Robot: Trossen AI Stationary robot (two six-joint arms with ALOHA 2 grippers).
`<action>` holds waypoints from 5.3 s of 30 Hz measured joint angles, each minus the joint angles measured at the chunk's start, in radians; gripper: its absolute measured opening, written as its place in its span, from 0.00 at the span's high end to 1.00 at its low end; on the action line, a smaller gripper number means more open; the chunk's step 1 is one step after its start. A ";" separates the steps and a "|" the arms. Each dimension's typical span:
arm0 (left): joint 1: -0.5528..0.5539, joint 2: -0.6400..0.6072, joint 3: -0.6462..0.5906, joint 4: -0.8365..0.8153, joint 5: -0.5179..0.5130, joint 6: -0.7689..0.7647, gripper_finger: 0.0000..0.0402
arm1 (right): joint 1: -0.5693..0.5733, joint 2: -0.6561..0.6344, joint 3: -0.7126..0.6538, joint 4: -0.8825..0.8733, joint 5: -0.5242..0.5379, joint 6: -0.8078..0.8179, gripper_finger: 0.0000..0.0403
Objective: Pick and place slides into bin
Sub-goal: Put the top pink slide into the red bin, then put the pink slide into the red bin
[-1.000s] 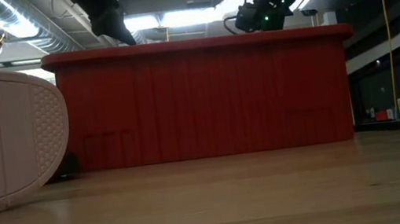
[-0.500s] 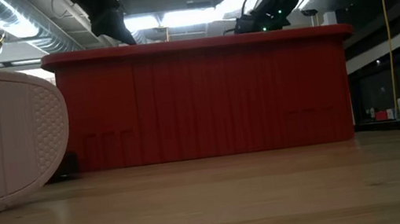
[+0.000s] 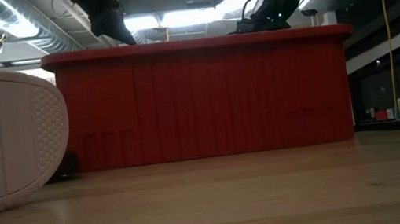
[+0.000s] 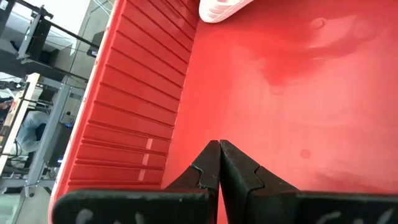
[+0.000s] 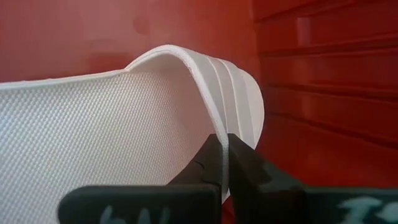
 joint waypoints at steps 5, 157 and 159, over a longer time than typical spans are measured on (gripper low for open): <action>0.000 0.000 0.000 -0.007 0.000 -0.002 1.00 | 0.000 0.029 0.000 -0.003 -0.001 -0.001 0.97; 0.000 -0.106 0.000 0.063 0.412 0.066 0.99 | 0.426 -0.295 0.448 -0.474 0.018 0.481 0.99; 0.000 -0.117 -0.001 0.074 0.446 0.056 1.00 | 0.467 -0.340 0.390 -0.399 0.018 0.480 0.99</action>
